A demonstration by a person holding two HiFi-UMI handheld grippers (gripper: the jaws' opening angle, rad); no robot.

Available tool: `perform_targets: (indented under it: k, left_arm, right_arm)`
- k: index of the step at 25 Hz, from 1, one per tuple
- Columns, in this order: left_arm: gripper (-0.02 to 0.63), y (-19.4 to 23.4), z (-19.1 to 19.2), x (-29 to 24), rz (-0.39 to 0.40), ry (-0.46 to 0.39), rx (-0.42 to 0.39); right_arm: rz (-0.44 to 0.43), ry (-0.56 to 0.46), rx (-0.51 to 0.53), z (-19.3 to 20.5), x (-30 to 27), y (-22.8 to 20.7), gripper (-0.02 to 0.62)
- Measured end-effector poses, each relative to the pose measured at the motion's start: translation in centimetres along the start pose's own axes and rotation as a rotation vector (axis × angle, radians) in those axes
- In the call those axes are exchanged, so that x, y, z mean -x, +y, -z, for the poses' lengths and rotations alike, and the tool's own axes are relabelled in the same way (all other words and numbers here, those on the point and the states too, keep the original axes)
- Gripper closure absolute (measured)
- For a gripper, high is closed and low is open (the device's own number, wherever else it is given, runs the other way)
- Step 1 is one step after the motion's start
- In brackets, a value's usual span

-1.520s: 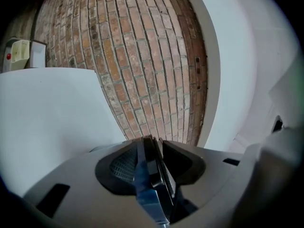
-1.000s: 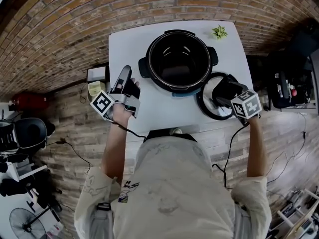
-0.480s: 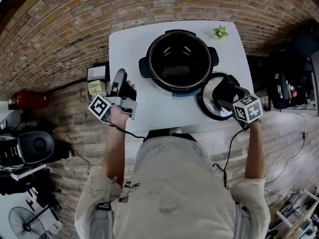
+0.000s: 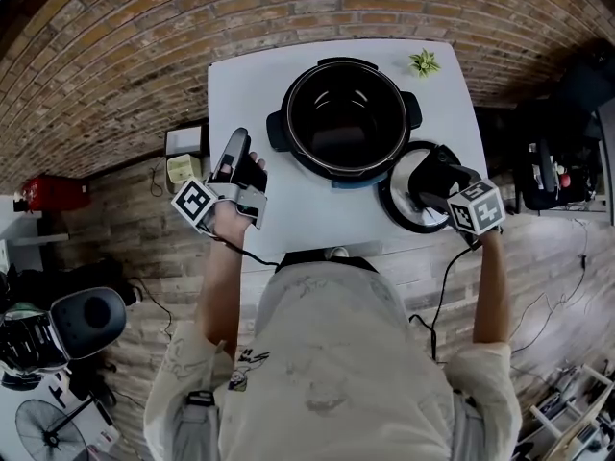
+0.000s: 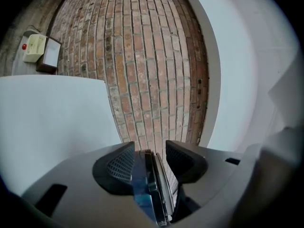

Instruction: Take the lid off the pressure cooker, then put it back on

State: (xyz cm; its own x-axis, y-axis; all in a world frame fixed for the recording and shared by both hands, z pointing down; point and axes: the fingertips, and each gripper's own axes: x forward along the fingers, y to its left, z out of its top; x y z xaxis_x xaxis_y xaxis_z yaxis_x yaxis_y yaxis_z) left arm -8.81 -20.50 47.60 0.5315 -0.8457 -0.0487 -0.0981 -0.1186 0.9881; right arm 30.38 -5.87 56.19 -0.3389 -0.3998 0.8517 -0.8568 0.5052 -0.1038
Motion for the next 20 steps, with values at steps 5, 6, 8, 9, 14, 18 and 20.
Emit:
perform_targets:
  k: [5, 6, 8, 9, 14, 18, 20]
  left_arm:
    - [0.384, -0.8, 1.7, -1.7, 0.024, 0.075, -0.025]
    - [0.382, -0.9, 2.1, -2.1, 0.03, 0.093, -0.028]
    - [0.377, -1.0, 2.9, -2.8, 0.035, 0.125, -0.032]
    - [0.376, -1.0, 3.2, -3.0, 0.035, 0.138, -0.033]
    - [0.374, -1.1, 4.9, -4.0, 0.035, 0.195, -0.028]
    - [0.376, -0.4, 5.9, -4.2, 0.011, 0.22, -0.022]
    - [0.439, 0.1, 5.9, -4.1, -0.011, 0.226, -0.043]
  right_arm:
    - [-0.014, 0.063, 0.045, 0.6, -1.3, 0.4, 0.19]
    - [-0.014, 0.078, 0.049, 0.8, -1.6, 0.3, 0.19]
    - [-0.005, 0.109, 0.055, 1.3, -2.2, 0.0, 0.19]
    - [-0.003, 0.125, 0.059, 1.5, -2.4, 0.0, 0.191]
    - [-0.04, 0.168, 0.046, 2.3, -3.7, 0.1, 0.192]
    - [-0.018, 0.208, 0.067, 2.9, -4.5, -0.6, 0.213]
    - [-0.006, 0.237, 0.101, 2.8, -4.6, -0.6, 0.226]
